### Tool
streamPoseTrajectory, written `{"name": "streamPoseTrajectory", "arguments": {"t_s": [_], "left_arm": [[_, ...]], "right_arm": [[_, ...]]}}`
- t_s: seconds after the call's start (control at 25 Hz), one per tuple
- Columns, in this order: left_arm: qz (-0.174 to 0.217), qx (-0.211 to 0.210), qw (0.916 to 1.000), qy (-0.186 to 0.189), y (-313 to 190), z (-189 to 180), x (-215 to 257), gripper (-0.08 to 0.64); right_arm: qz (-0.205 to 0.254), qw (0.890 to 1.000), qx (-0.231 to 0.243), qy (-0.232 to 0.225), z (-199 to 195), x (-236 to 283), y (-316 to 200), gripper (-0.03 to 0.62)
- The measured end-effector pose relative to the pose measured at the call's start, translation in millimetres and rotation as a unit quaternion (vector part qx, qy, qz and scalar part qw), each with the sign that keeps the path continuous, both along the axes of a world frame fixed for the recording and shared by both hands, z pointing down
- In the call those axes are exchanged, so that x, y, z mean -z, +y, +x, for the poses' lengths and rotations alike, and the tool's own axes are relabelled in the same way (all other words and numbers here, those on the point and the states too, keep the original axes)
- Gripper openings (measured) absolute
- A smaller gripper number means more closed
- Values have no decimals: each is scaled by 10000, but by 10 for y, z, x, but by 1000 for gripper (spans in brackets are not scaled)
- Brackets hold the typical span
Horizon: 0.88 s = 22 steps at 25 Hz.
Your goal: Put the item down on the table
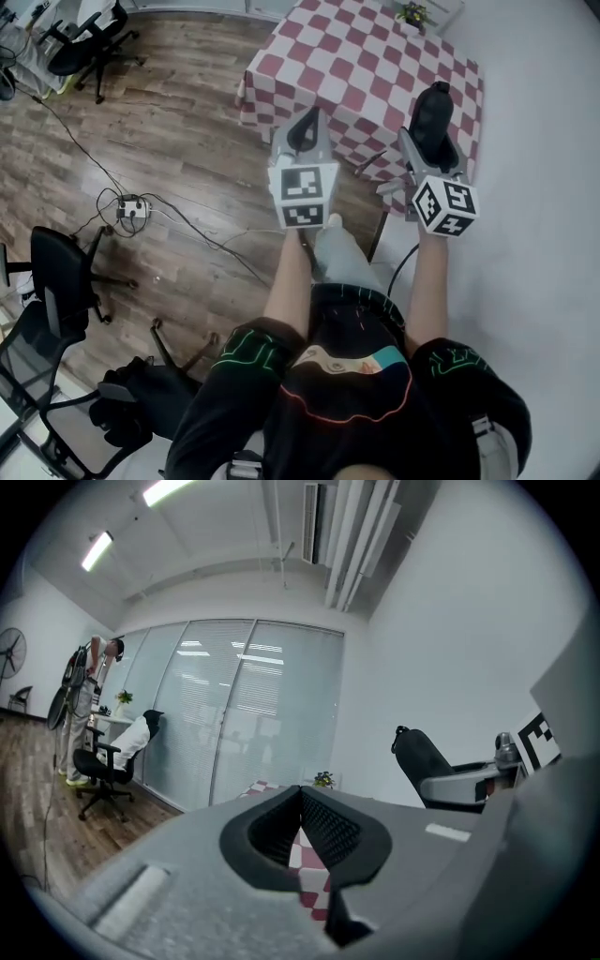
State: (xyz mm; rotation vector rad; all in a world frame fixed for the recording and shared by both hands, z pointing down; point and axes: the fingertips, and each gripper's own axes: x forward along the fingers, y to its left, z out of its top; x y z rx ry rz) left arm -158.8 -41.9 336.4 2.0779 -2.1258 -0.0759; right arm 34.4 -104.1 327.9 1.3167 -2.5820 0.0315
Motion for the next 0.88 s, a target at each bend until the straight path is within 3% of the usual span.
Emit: {"name": "streamPoseTrajectory", "arguments": {"t_s": [0.2,0.4,0.68,0.88], "left_arm": [[190,57,9997,-117,-59,-115,128,9],[413,43,9984,-372,-293,-49,306,9],[235,-18,9987,-459,-794,-67,197,9],[23,-140,9994,-316,-1338,77,25,9]], "right_arm": [[184,9997,176,-29,-178,72,-31,362],[318,9991,-5,-271,-29,183,-318,362],[197,9990,-44,-399,-42,68,-825,362],[-28,9994,-223,-275,128,-97,-1304,362]]}}
